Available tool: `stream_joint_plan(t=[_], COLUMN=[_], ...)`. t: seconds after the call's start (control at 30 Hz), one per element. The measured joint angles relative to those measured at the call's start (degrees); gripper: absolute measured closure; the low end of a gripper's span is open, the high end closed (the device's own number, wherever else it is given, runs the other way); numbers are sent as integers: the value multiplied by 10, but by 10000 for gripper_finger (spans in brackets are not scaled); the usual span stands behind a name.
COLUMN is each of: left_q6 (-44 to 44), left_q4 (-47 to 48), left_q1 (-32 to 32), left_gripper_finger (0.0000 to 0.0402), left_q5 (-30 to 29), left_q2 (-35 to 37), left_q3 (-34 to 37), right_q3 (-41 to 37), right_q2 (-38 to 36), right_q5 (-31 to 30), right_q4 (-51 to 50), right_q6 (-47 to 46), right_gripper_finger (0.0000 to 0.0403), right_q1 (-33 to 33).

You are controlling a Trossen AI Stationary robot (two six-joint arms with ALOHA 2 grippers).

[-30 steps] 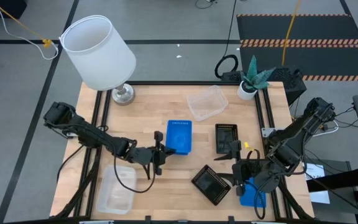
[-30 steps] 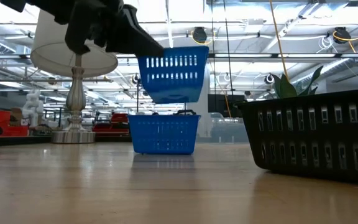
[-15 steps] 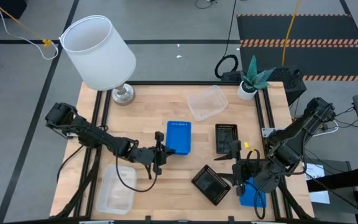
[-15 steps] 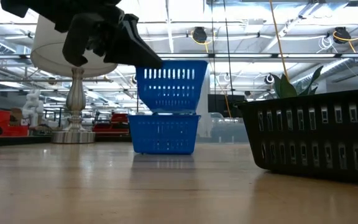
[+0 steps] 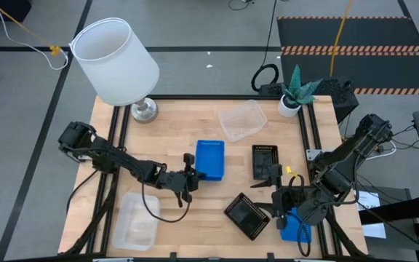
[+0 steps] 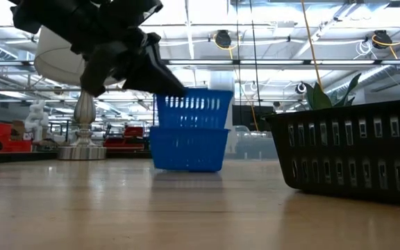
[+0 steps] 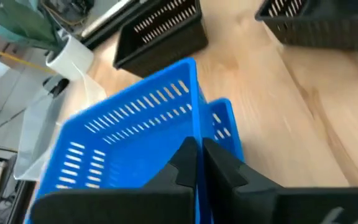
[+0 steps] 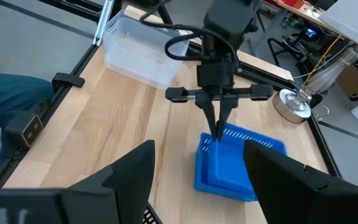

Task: Stack baskets by color
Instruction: Stack the bottom left blue bin on the top left blue bin, then stack the top transparent bin on the bottom transparent bin

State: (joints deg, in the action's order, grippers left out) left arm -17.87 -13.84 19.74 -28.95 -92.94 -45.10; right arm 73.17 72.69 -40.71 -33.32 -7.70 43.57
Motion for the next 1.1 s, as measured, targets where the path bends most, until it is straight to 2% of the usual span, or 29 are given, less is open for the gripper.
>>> stream_joint_plan(t=[0.13,0.3,0.63,0.73,1.0,1.1], left_q6=[1,6,40,46,61,64], left_q4=[4,8,51,49,46,47], left_q1=[-1,-1,-7,-7,-6,-6], left_gripper_finger=[395,376,373,353,264,252], left_q5=[5,5,6,4,4,15], left_q2=[-2,-1,-1,-1,-1,-1], left_q3=[0,0,0,0,0,0], right_q3=[0,0,0,0,0,0], right_q2=[0,0,0,0,0,0], right_q5=[0,0,0,0,0,0], right_q4=[1,1,1,0,1,0], right_q6=[0,0,0,0,0,0], right_gripper_finger=[165,165,165,165,165,165], right_q1=[0,0,0,0,0,0])
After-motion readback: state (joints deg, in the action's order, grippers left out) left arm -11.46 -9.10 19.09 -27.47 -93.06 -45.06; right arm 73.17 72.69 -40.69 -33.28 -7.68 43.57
